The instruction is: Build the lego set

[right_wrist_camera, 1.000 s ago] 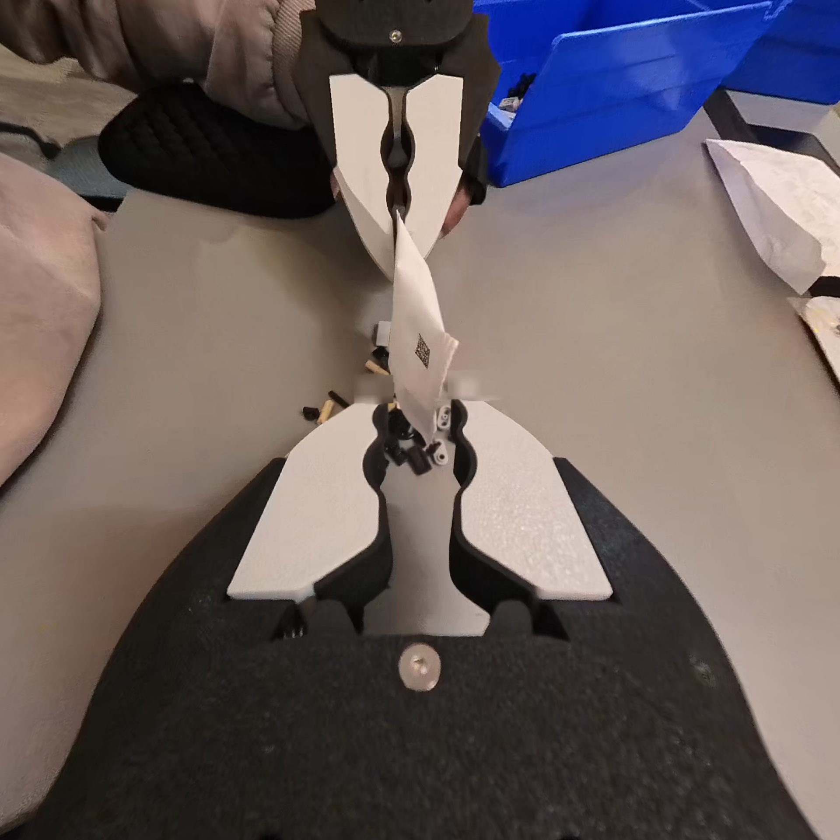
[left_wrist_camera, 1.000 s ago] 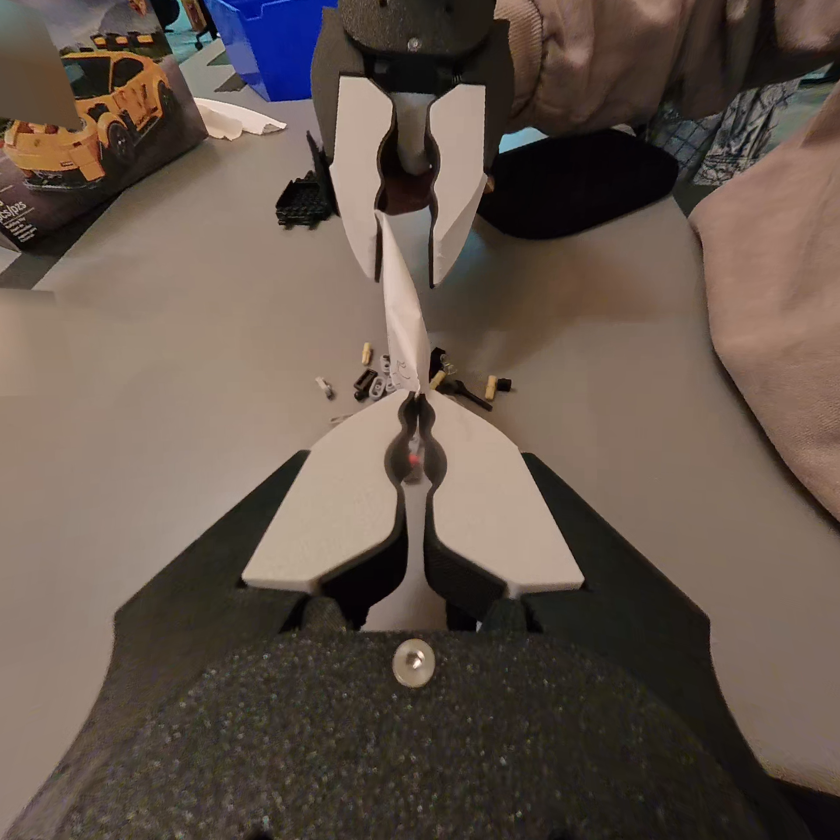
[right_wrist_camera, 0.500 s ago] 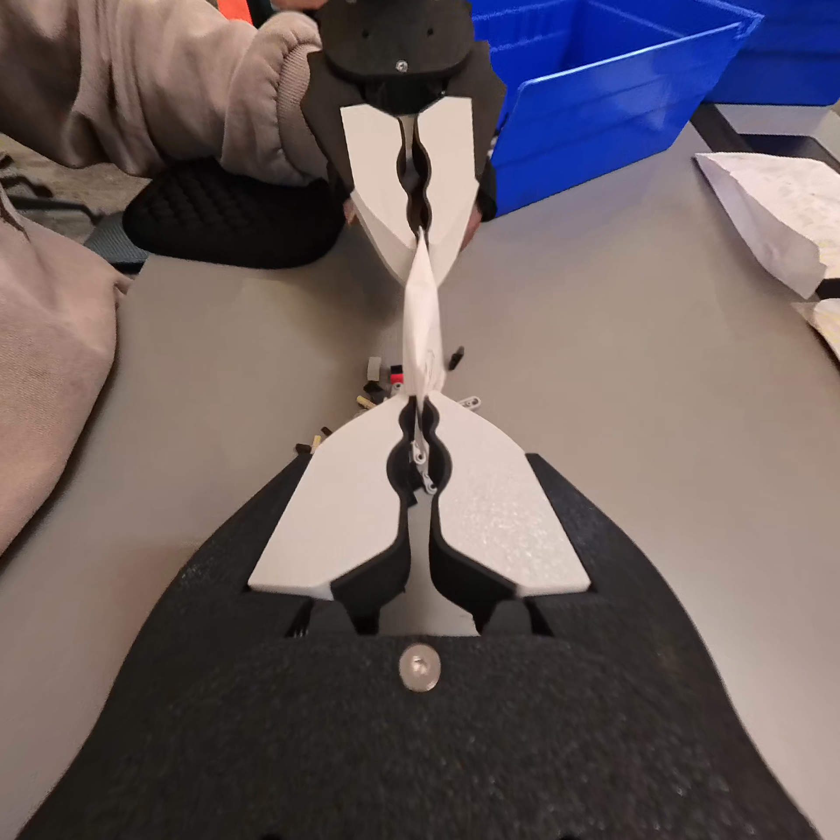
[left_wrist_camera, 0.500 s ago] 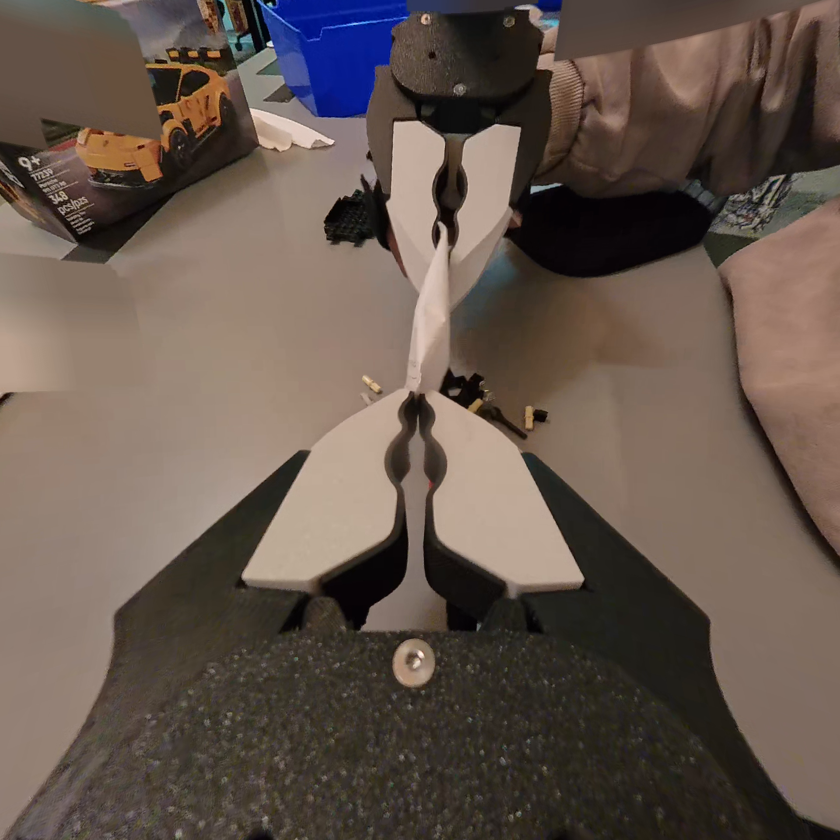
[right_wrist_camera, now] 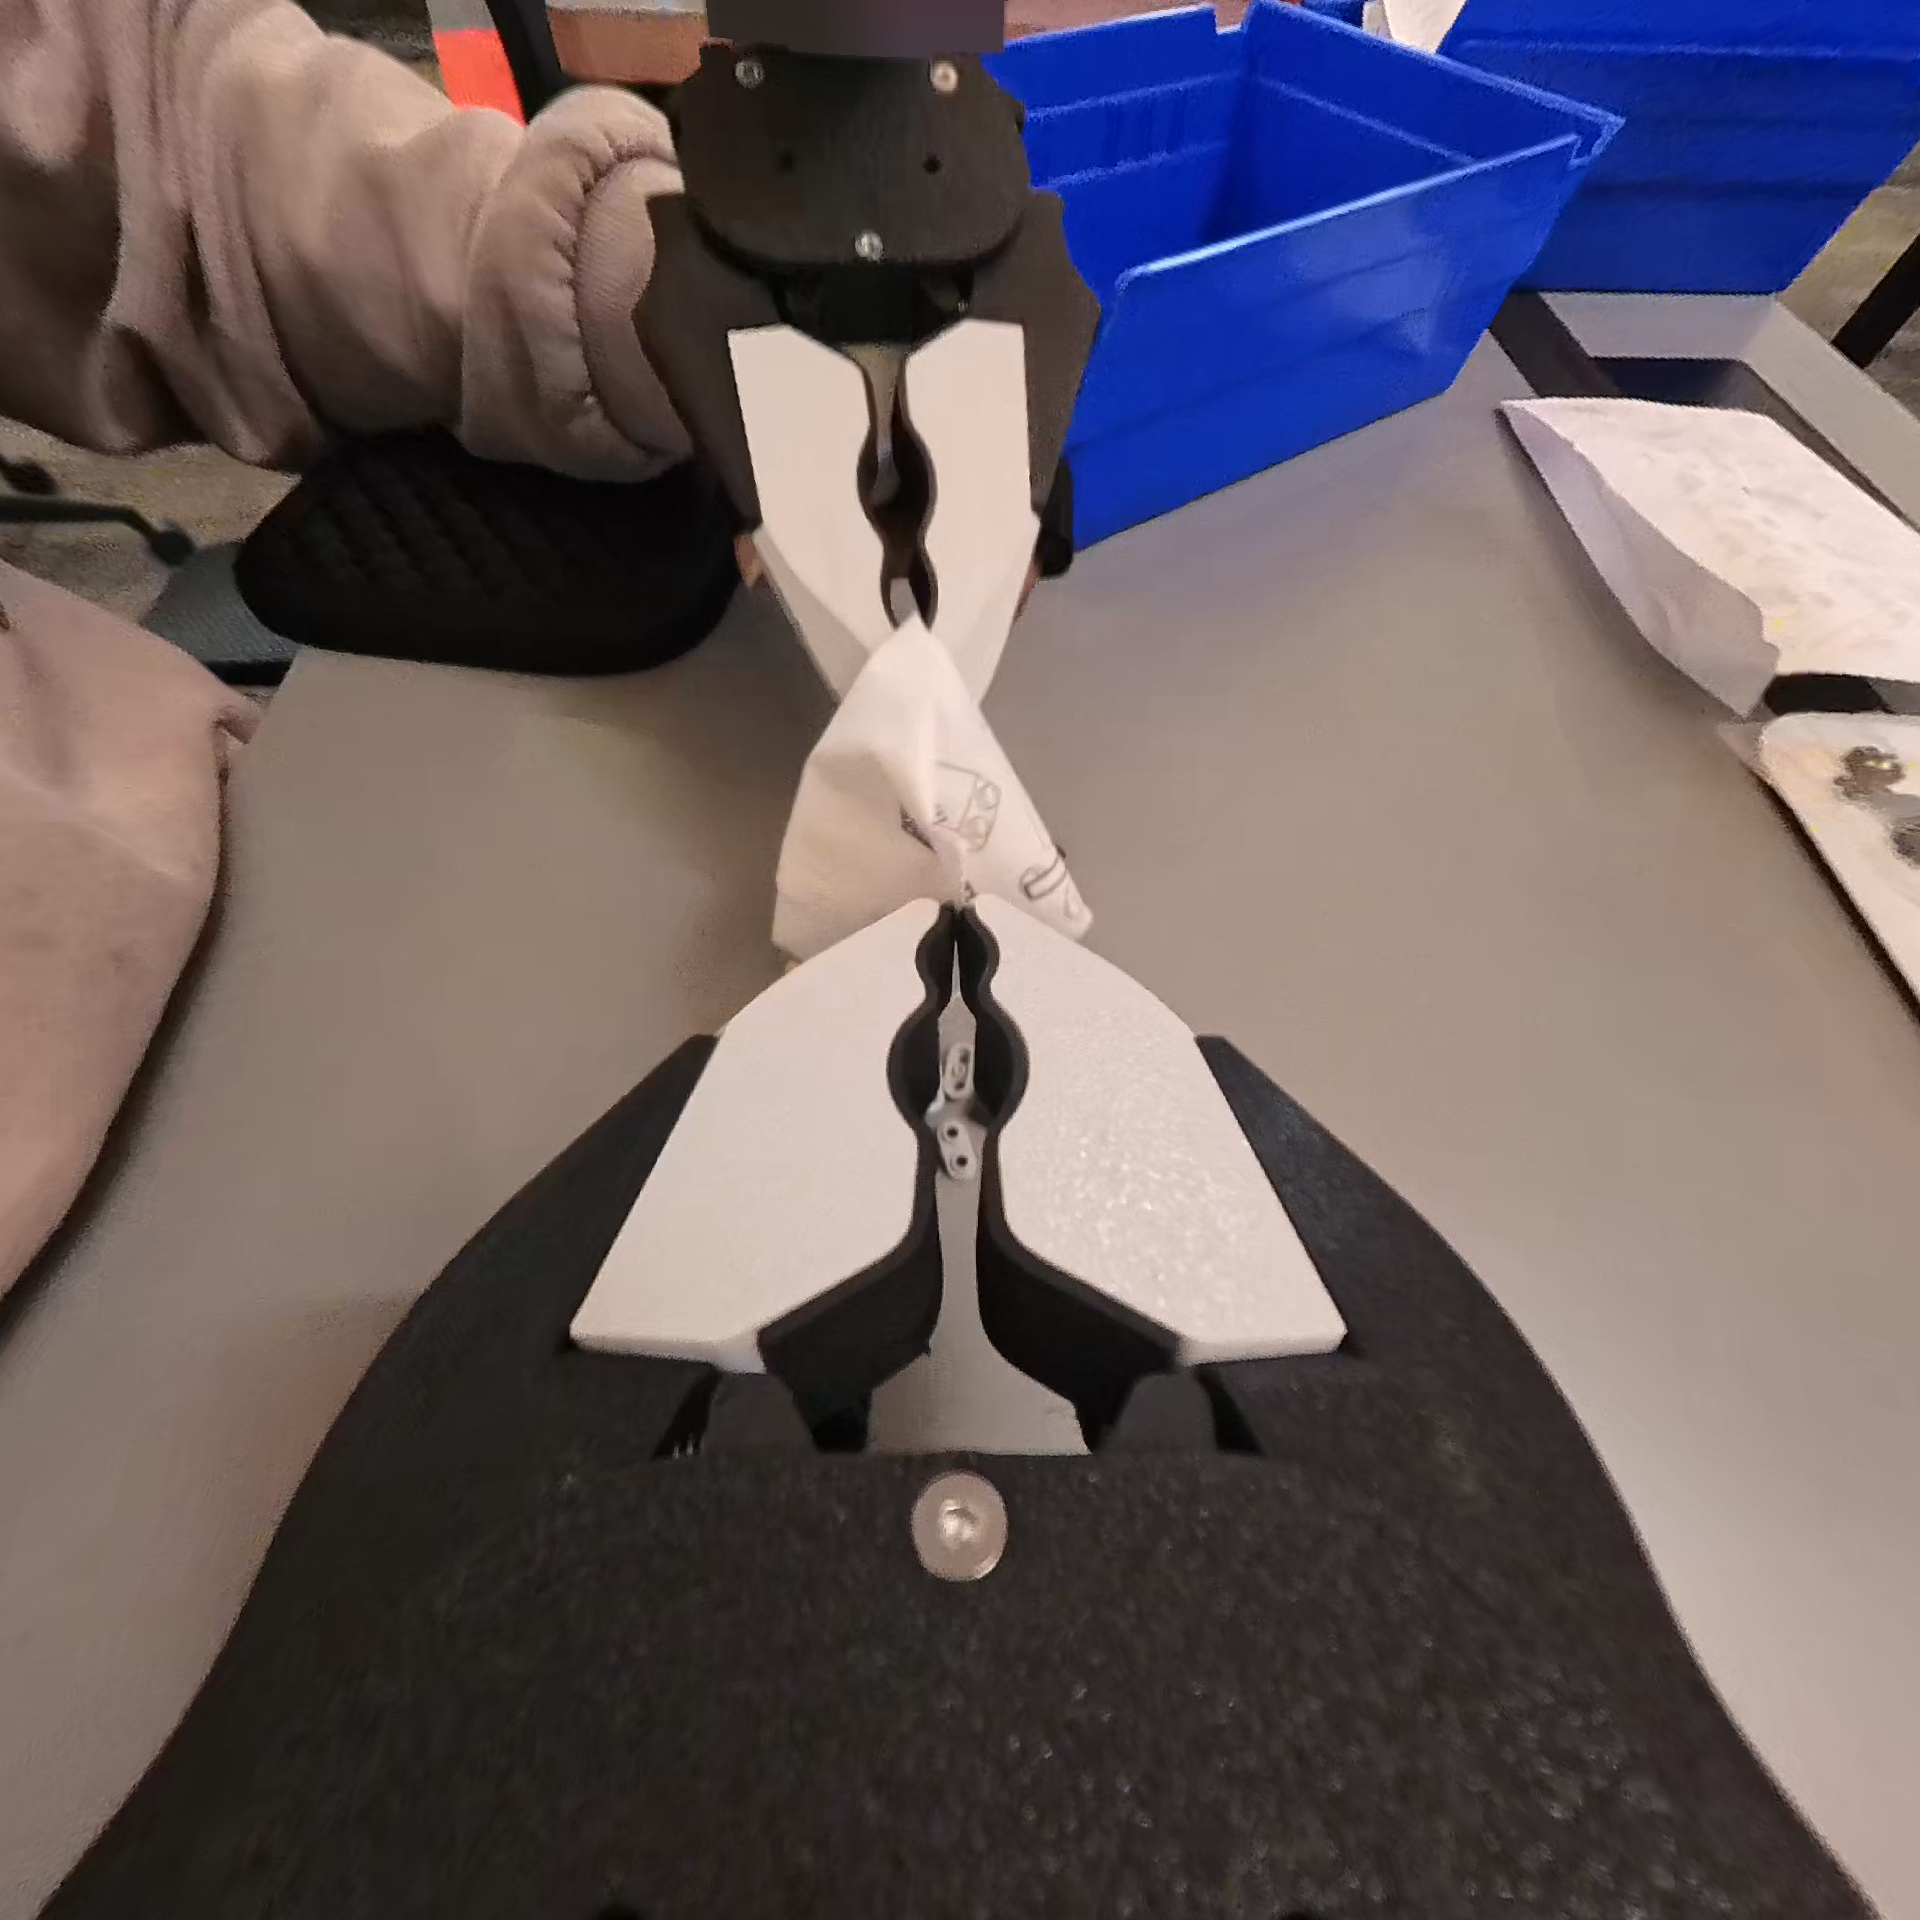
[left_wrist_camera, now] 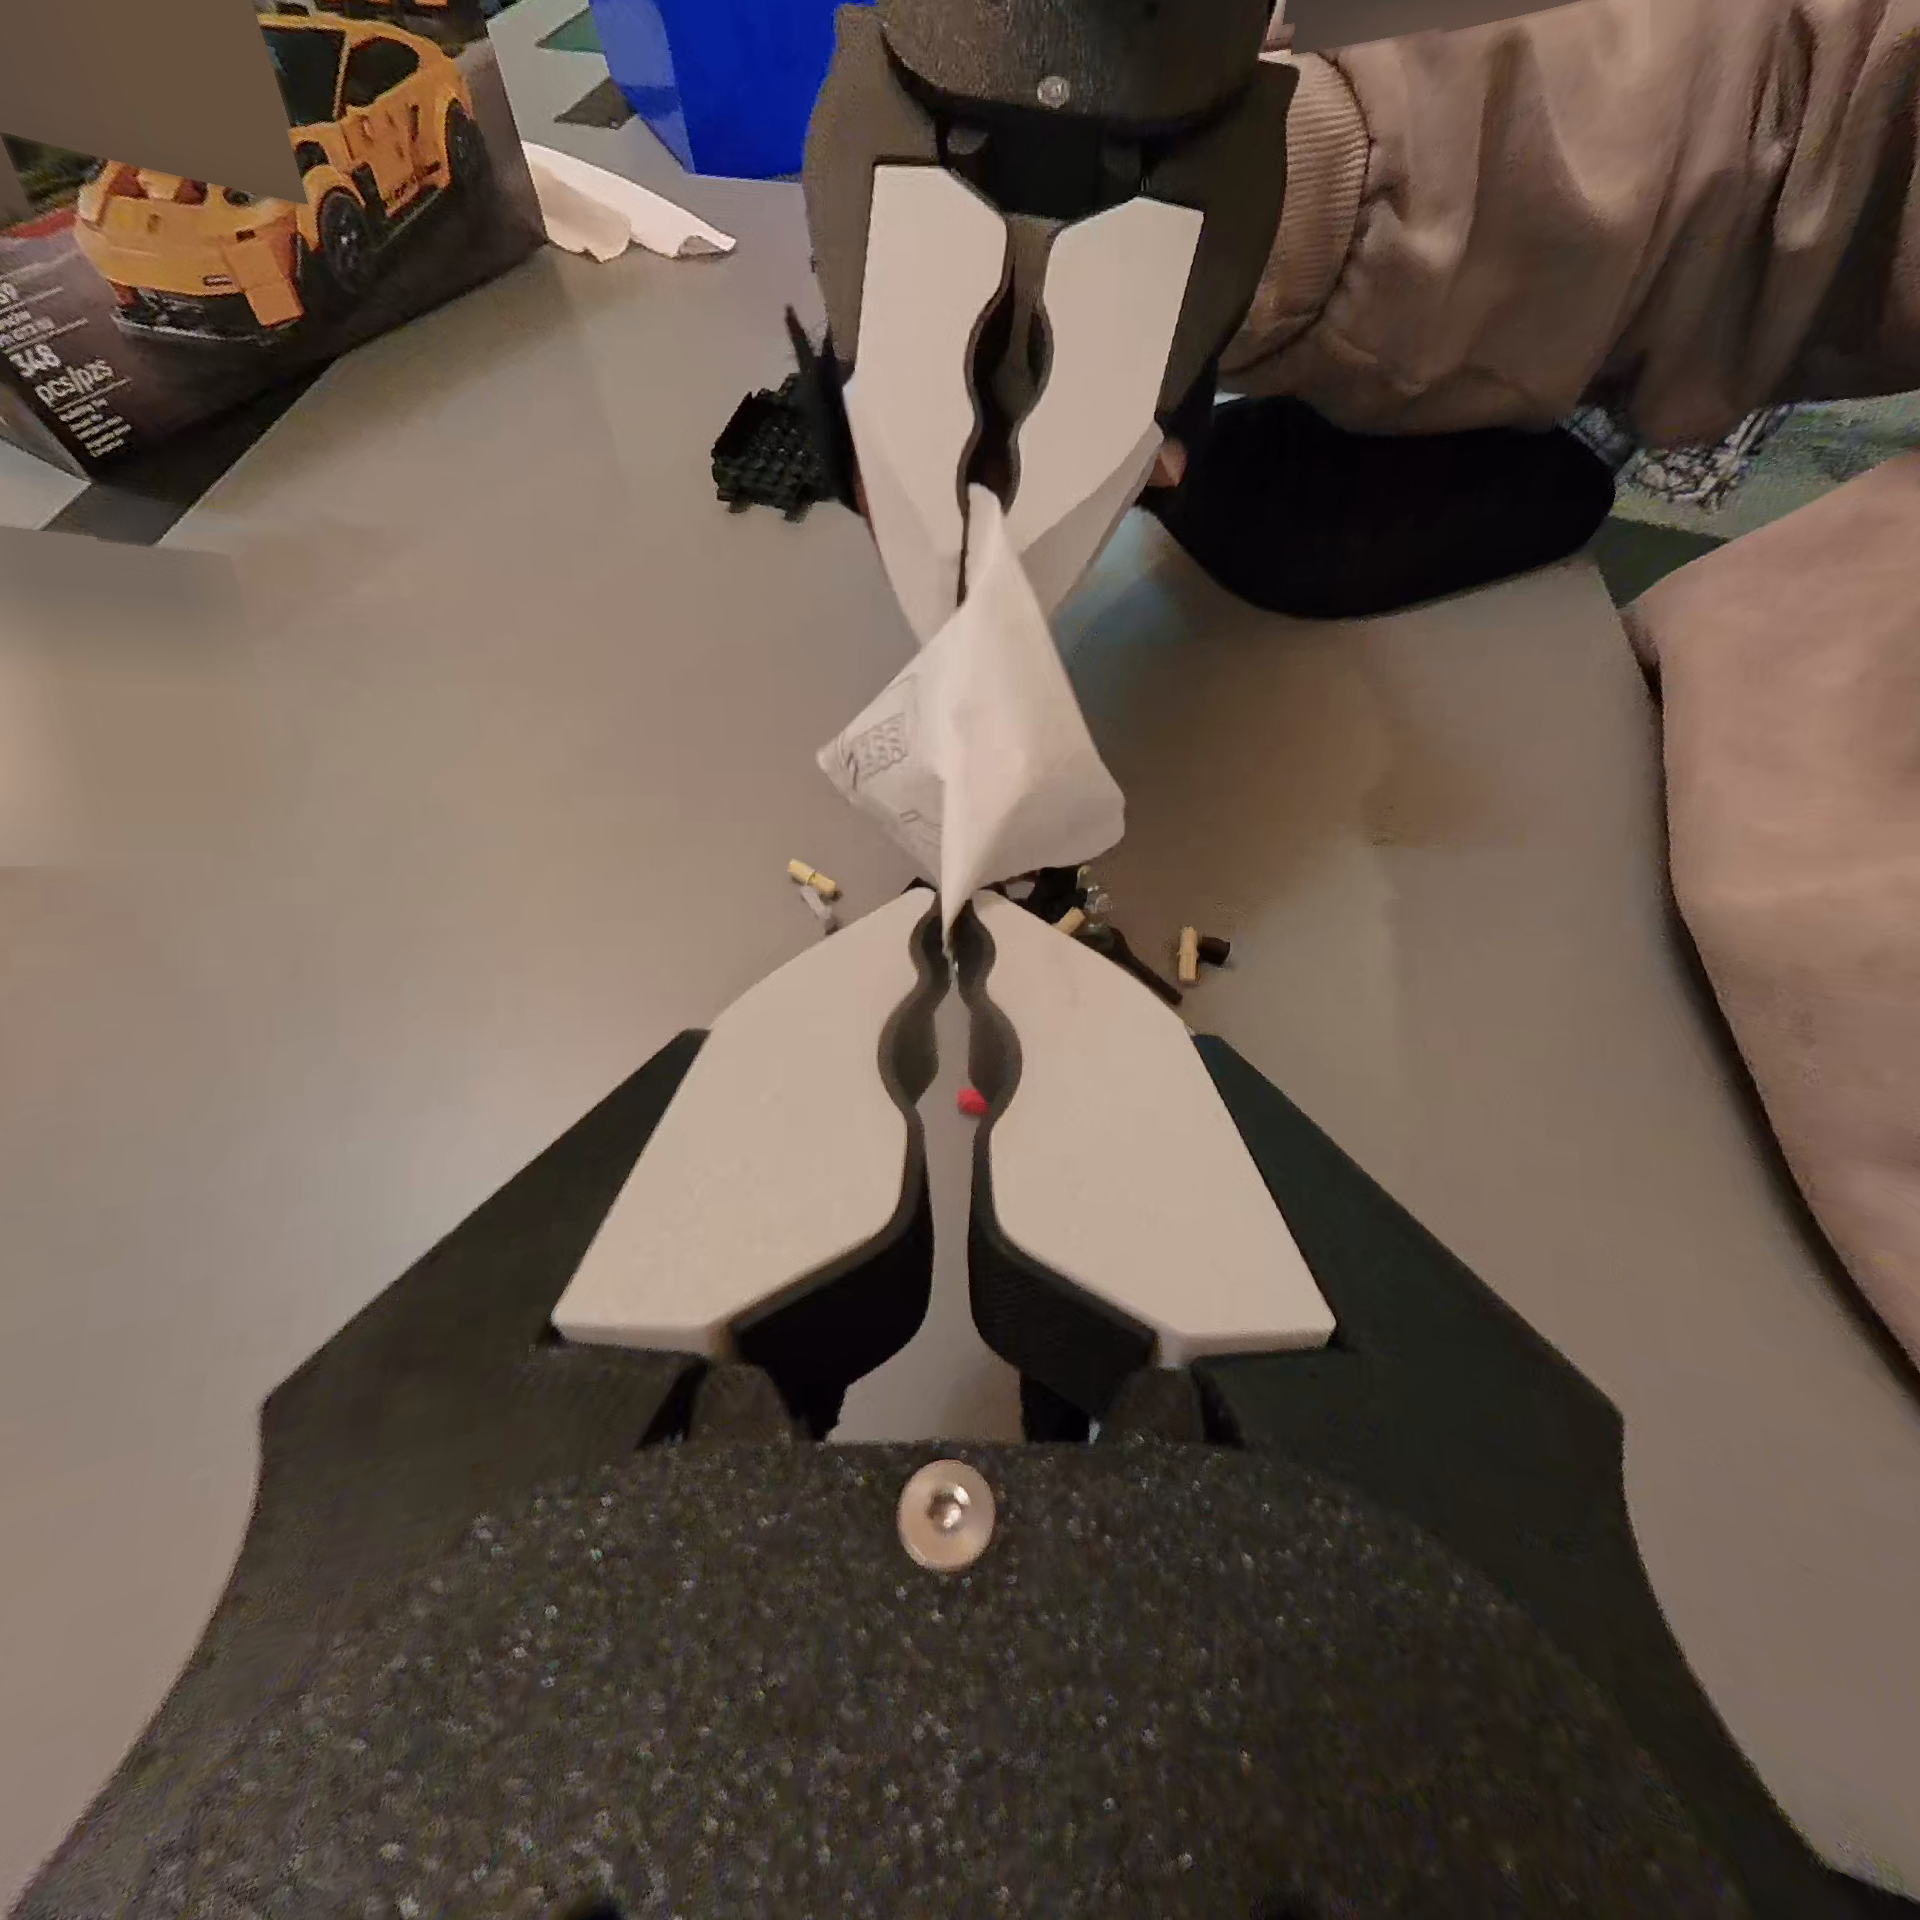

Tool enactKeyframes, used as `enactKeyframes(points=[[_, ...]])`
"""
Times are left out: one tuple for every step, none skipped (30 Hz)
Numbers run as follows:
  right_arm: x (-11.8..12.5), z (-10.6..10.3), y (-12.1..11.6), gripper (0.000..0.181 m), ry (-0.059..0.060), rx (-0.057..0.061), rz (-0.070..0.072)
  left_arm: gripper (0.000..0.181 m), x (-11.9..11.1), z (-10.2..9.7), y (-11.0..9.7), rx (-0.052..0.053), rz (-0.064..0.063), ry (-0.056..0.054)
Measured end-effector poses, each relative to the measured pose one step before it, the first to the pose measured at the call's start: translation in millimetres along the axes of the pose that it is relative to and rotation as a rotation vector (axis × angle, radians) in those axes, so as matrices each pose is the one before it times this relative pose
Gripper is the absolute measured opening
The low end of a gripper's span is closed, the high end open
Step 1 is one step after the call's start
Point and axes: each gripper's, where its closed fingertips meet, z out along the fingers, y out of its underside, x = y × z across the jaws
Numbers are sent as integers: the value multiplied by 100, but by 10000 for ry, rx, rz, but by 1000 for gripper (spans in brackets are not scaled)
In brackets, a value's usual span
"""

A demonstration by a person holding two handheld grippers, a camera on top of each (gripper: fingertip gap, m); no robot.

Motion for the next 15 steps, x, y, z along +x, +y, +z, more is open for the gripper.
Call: enactKeyframes(points=[[0,138,-170,0,-108,-18,71,1,-280,55,-144,-60,28,-153],[236,-203,57,0,42,-45,34,1,-547,-370,23,-83,85,-285],[304,-536,45,0,108,76,51,0,-632,-656,105,-34,-73,-260],[259,-547,6,0,83,94,122,0,-336,-631,-47,133,-192,-69],[-90,-152,-309,0,-70,176,121,0,315,-265,-497,322,-235,257],[-227,274,-150,0,-76,-65,-7,0,-70,258,30,-170,-24,-110],[-243,552,-136,0,-11,-102,-193,0,48,514,44,-190,213,-90],[-255,593,-58,0,-34,-127,-184,1,174,448,-158,-68,42,81],[13,346,144,0,72,-190,-141,1,-57,99,-54,-89,-90,38],[171,-174,90,0,82,-22,-35,1,-396,-339,176,-127,-45,-121],[211,-597,112,0,0,75,211,0,-472,-619,370,-105,-127,-105],[396,-699,-17,0,100,197,259,1,-81,-547,108,129,-221,141],[-38,-242,-60,0,-110,92,175,0,632,-83,-425,264,-341,420],[-63,168,227,0,-15,-230,-29,0,-58,419,430,-451,233,-206],[-160,410,-94,0,10,-23,-174,0,219,549,-101,-90,390,-75]])
